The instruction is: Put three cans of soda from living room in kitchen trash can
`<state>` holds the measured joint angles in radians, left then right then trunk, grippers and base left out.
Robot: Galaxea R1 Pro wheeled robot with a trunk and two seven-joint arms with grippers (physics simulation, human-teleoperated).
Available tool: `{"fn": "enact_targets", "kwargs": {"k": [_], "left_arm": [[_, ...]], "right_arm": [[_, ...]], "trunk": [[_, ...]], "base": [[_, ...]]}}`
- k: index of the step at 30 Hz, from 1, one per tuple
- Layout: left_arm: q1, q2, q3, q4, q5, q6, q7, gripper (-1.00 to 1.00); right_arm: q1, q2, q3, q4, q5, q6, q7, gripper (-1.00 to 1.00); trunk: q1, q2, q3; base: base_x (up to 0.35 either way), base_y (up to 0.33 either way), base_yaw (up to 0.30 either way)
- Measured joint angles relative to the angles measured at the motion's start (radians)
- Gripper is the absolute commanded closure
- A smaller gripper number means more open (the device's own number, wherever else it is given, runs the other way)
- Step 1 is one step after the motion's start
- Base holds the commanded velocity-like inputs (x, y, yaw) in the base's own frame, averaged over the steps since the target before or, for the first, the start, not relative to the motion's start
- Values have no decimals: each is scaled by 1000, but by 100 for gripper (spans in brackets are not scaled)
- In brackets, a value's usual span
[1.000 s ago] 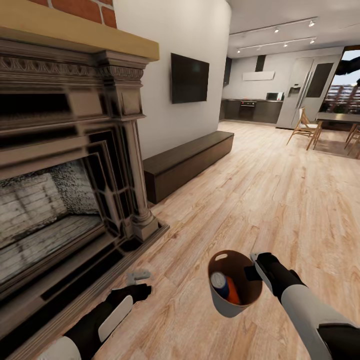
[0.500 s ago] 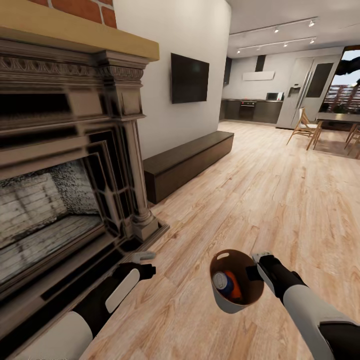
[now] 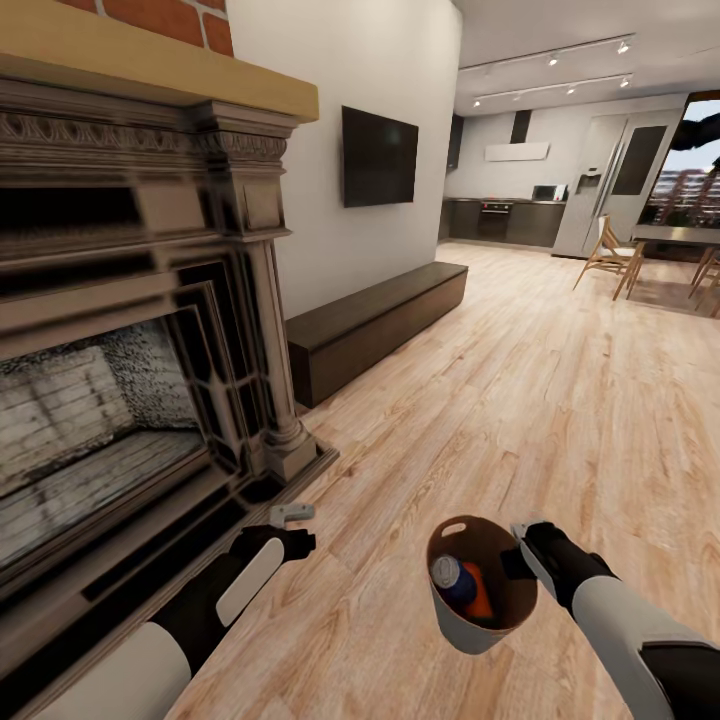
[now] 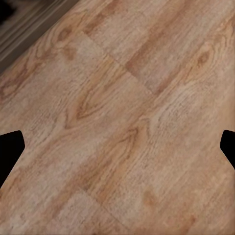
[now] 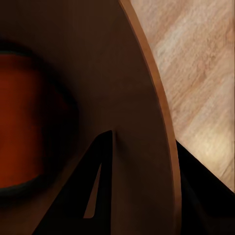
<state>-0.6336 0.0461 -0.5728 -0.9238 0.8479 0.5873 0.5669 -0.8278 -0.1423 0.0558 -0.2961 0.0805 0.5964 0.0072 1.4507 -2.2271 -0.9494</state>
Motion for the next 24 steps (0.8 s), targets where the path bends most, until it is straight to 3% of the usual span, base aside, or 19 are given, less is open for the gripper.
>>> {"fn": "enact_targets", "kwargs": {"k": [11, 18, 24], "left_arm": [[0, -1, -1, 0, -1, -1, 0, -100], [1, -1, -1, 0, 2, -2, 0, -100], [2, 0, -1, 1, 4, -5, -1, -100]], "right_arm": [[4, -22, -13, 27, 2, -13, 2, 100], [11, -37, -14, 94, -7, -159, 3, 100], [12, -39, -14, 140, -6, -231, 2, 100]], "trunk": [[0, 0, 0], [0, 0, 0], [0, 0, 0]], "base": [[0, 0, 0], [0, 0, 0], [0, 0, 0]]}}
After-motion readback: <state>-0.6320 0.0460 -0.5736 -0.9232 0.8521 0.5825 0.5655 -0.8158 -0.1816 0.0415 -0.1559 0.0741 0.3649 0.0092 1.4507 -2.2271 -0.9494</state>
